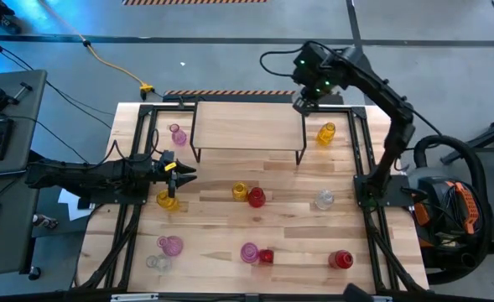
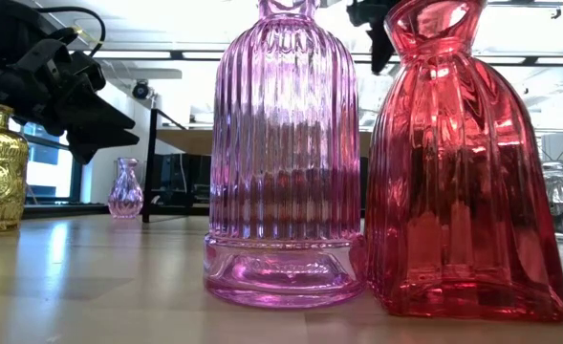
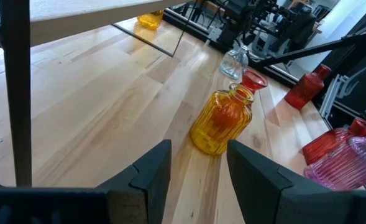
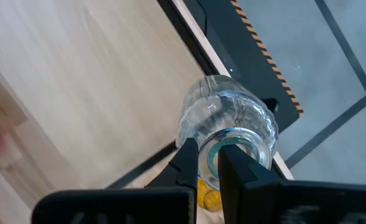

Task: Sort vases onto shelf
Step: Put the top right transparent vase on the shelf

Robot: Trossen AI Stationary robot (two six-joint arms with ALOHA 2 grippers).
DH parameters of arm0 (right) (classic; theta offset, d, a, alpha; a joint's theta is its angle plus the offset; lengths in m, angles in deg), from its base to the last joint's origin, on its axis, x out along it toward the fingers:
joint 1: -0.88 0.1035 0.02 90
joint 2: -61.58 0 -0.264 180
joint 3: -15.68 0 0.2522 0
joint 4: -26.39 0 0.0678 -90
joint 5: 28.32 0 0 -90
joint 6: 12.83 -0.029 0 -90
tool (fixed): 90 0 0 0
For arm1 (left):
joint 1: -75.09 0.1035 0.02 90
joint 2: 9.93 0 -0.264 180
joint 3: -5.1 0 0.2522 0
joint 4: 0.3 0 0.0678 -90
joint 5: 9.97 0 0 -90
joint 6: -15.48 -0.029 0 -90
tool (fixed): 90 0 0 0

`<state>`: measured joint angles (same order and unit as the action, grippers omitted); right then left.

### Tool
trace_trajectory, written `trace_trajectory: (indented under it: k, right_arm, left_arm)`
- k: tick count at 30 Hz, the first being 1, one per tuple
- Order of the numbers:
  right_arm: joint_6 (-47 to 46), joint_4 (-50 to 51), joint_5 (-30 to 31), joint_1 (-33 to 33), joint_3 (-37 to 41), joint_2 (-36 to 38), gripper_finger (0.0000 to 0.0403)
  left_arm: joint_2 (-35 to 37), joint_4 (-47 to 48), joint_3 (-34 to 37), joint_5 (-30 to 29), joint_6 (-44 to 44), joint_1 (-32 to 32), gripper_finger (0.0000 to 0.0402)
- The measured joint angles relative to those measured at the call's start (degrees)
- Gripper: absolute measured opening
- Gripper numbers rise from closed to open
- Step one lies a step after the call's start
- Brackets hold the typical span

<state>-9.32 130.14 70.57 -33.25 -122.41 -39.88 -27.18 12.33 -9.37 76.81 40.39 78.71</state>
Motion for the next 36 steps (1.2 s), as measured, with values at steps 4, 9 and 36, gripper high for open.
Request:
trace_trajectory:
  k: [4,9,36]
  right_arm:
    - [0.7,0.1,-0.8,0.0,-0.9,-2.4,0.0008]
    - [1.1,0.0,-2.9,0.0,-0.5,-4.1,0.0008]
    - [0.5,0.0,-9.2,-2.0,-0.4,-8.7,0.0008]
  left_arm:
    - [0.0,0.0,0.0,0.0,0.0,0.0,0.0147]
    - [0.0,0.0,0.0,0.0,0.0,0.0,0.0147]
    - [0.0,0.0,0.0,0.0,0.0,0.0,0.0147]
